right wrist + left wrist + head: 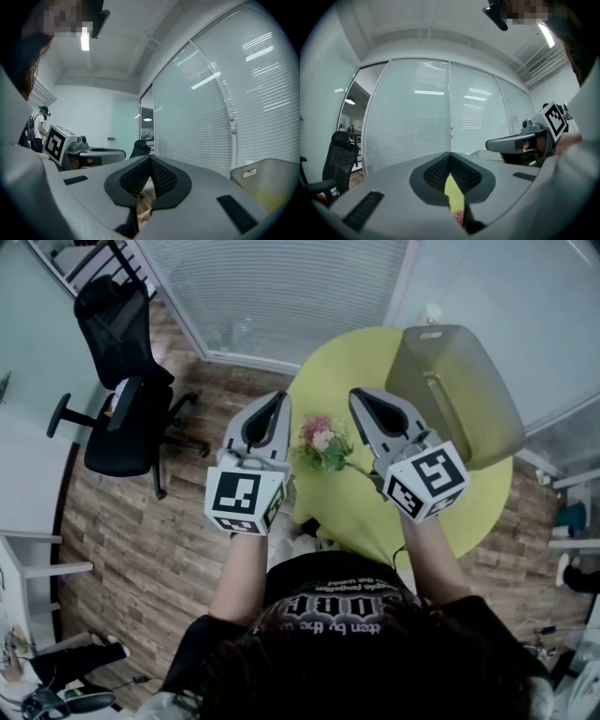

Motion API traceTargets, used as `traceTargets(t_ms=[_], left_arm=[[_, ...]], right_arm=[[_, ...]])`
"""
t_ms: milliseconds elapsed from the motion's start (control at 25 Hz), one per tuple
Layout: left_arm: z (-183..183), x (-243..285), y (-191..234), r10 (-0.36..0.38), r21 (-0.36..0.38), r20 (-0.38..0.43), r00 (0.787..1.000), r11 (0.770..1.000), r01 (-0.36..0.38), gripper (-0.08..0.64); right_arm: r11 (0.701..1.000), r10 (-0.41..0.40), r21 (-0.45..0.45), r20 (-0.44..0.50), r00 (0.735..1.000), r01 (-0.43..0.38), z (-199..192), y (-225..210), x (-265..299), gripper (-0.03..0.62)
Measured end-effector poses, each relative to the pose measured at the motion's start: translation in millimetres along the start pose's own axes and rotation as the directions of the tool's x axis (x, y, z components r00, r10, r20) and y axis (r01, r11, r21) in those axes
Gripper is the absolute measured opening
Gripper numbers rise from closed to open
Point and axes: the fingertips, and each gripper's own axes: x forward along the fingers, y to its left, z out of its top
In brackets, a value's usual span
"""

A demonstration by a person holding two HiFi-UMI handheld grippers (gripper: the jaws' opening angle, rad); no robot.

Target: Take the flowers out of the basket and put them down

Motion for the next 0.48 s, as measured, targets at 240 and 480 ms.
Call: traceTargets(t_ms=[240, 480], left_arm=[[-0.1, -0.1, 3.0, 0.010, -0.001, 0.004, 1.000, 1.000, -0.010, 0.002], [-1.7, -0.6, 3.9, 0.016, -0.001, -0.005, 1.000, 1.000, -0.016, 0.002]], right_arm=[[1.000, -0.010, -0.011, -0.003, 1.000, 0.010, -0.3, -1.7, -0.6, 0.028], [1.000, -0.014, -0.011, -0.007, 1.000, 0.014, 1.5, -3.8, -2.6, 0.028]])
